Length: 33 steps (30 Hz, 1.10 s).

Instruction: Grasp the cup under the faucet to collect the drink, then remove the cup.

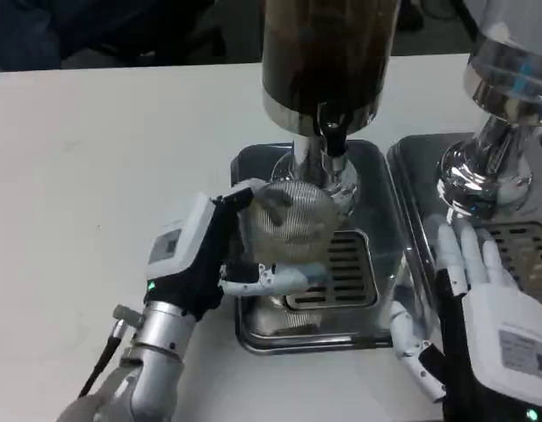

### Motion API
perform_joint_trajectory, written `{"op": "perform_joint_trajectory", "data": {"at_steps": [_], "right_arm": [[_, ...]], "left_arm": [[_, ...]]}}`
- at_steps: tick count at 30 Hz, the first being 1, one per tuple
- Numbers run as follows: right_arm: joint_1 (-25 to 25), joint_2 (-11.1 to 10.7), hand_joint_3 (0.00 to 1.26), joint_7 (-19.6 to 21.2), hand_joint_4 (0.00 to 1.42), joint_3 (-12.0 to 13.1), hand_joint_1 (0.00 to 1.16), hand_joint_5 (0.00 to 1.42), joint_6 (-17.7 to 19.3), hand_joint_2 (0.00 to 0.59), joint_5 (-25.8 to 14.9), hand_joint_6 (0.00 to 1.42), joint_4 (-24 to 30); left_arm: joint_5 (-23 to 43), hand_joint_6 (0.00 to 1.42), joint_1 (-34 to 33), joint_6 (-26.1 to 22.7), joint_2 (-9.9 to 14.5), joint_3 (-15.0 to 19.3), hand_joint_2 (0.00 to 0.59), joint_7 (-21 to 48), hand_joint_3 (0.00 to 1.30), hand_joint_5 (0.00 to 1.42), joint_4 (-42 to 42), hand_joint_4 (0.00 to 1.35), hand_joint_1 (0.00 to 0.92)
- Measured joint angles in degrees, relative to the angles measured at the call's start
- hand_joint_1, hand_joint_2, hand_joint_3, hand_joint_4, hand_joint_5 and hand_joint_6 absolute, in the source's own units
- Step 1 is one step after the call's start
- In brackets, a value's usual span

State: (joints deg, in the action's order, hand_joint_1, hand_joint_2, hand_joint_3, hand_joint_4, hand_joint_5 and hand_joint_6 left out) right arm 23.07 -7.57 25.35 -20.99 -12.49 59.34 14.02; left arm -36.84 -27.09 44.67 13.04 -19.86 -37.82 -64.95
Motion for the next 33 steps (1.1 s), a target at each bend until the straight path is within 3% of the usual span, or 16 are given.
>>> {"op": "perform_joint_trajectory", "data": {"at_steps": [13,21,23,26,27,29,33], "right_arm": [[1.24,0.76,0.03,1.04,0.0,-0.11,0.06,0.0,-0.87,0.506,0.13,0.13,0.7],[1.62,1.04,0.03,1.05,0.0,-0.11,0.06,0.0,-1.08,0.506,0.13,0.13,0.73],[1.69,1.16,0.03,1.06,0.0,-0.1,0.06,0.0,-1.09,0.506,0.13,0.13,0.73],[1.71,1.31,0.03,1.07,0.0,-0.03,0.06,0.0,-1.1,0.506,0.09,0.13,0.73],[1.71,1.34,0.03,1.07,0.0,-0.02,0.06,0.0,-1.1,0.506,0.07,0.13,0.73],[1.71,1.56,0.03,1.07,0.0,-0.03,0.06,0.0,-1.09,0.506,0.0,0.13,0.72],[1.66,1.76,0.03,1.07,0.0,0.0,0.06,0.0,-1.07,0.506,-0.09,0.13,0.71]], "left_arm": [[-3.64,1.33,-6.65,-4.92,-4.07,-5.57,0.004,-2.39,0.93,1.23,-5.19,1.09,0.684],[-3.74,1.34,-6.85,-5.91,-4.72,-6.34,0.0,-3.77,0.93,1.23,-5.93,1.08,0.713],[-3.76,1.33,-6.85,-6.09,-4.73,-6.54,0.0,-4.11,0.92,1.17,-6.02,1.02,0.722],[-3.91,1.18,-6.83,-6.78,-4.73,-7.14,0.0,-4.87,0.79,0.98,-6.02,0.86,0.72],[-3.89,1.06,-6.8,-6.85,-4.73,-7.3,0.034,-4.92,0.68,0.91,-6.02,0.72,0.65],[-3.68,0.87,-6.79,-6.86,-4.62,-7.58,0.044,-4.84,0.52,0.75,-6.02,0.53,0.56],[-3.14,0.68,-6.76,-6.46,-4.27,-7.94,0.033,-3.35,0.41,0.64,-6.02,0.42,0.498]]}}
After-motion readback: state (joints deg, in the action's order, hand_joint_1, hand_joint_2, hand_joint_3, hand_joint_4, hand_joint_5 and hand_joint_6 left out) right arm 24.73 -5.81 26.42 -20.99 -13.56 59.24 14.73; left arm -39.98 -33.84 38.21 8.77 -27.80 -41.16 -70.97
